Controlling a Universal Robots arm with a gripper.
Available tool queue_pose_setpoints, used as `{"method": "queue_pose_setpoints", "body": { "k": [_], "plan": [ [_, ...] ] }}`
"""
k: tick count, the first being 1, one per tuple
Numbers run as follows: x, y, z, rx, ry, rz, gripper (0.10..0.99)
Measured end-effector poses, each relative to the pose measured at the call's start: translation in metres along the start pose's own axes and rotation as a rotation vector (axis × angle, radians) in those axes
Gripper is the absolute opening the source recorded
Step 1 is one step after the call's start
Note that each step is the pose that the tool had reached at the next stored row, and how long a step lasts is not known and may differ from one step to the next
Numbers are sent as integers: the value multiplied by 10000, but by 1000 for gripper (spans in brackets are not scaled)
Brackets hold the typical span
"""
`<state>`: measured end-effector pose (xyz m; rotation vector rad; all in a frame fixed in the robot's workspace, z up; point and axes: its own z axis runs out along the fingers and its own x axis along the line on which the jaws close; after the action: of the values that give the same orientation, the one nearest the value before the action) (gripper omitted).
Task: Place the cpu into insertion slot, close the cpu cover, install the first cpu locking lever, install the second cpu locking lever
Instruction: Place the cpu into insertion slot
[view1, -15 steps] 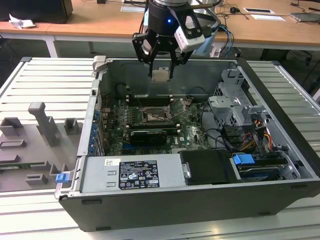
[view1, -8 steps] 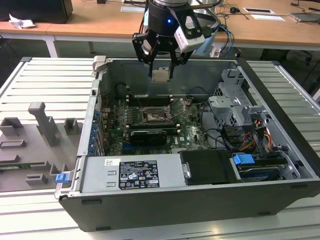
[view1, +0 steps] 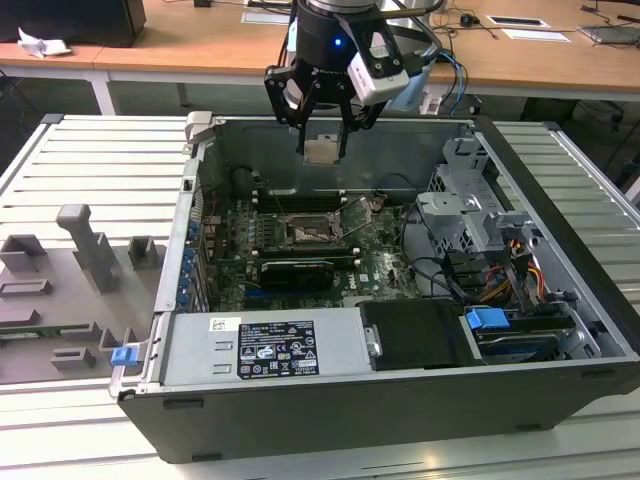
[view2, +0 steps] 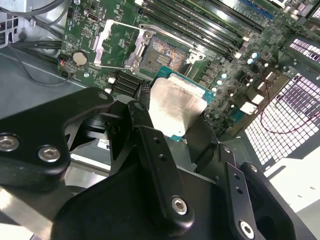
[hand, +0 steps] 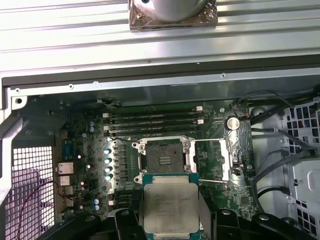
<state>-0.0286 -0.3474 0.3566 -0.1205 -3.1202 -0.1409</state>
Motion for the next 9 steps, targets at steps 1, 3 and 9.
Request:
{"method": "queue_pose_setpoints", "body": {
  "k": [1,3,9],
  "plan": [
    [0,0,0,0,-1,18,529],
    [0,0,0,0,-4,49,529],
    [0,-1,8,-3,-12,133,529]
  ]
}}
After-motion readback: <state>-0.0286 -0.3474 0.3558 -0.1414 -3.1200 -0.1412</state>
